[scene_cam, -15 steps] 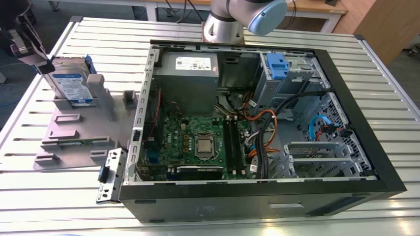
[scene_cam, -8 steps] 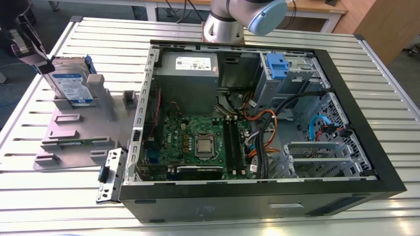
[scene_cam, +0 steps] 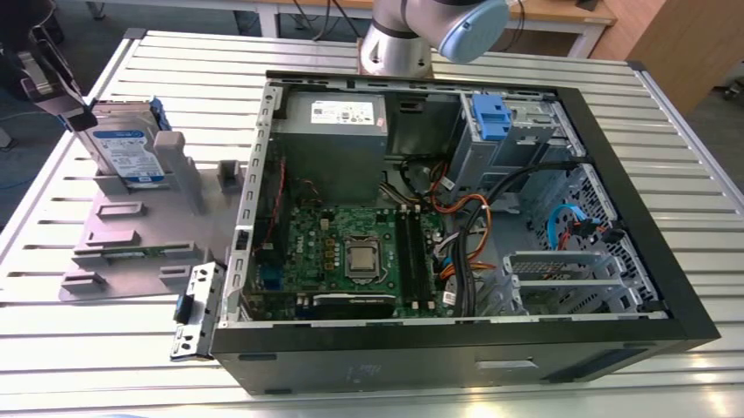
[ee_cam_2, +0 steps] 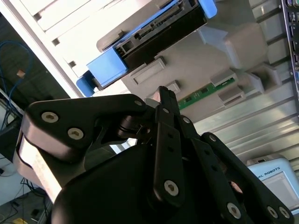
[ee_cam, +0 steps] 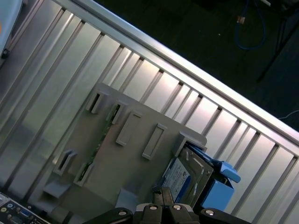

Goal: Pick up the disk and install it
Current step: 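Pick up the disk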

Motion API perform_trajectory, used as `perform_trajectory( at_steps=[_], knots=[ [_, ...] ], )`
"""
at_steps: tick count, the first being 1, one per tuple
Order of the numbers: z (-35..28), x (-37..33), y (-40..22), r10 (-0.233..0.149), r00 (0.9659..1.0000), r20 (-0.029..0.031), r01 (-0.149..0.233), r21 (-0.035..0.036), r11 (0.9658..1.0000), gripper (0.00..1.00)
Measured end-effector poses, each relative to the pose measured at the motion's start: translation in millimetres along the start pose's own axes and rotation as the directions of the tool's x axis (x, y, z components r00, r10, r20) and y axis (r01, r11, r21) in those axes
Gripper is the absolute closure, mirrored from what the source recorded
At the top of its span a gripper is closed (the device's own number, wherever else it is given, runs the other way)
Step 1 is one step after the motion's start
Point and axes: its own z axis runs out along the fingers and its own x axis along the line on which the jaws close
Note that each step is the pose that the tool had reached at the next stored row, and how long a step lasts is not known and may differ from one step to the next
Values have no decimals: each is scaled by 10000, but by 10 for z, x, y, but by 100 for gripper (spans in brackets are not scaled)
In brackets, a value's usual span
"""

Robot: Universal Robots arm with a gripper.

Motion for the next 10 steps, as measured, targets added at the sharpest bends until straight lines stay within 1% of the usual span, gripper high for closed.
perform_trajectory(
  at_steps=[10],
  knots=[
    [-1, 0, 0, -240, 9997, 6, 240, -6, 9997, 89]
  ],
)
